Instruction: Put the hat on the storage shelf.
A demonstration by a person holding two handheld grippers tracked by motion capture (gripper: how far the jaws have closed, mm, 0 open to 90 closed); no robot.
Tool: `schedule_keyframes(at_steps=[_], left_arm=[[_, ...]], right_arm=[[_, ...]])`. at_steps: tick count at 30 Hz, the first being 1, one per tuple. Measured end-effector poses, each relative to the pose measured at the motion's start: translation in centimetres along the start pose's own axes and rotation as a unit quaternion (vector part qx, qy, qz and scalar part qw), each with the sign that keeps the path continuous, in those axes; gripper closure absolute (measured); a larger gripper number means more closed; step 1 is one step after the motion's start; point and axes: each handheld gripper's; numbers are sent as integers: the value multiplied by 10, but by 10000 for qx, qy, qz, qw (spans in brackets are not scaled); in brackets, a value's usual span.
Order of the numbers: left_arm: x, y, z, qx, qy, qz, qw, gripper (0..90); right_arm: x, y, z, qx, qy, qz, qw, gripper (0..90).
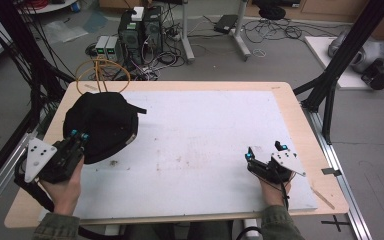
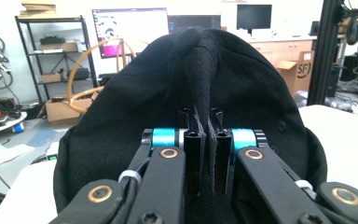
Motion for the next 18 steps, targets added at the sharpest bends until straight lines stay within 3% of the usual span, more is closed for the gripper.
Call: schedule_keyframes(at_steps=[9, 18], left_arm=[[-21, -3, -15, -111, 147, -46, 9998, 873], [-49, -9, -23, -226, 360, -170, 9989, 873]], right_arm=[[0, 0, 1, 14, 26, 37, 10000, 51], [-3, 0, 4, 3, 109, -104, 9999, 51]])
Point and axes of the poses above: each handheld gripper's, and its own axes: z roughly backward along the jaws, x roughly out of its underside, y roughly to its right
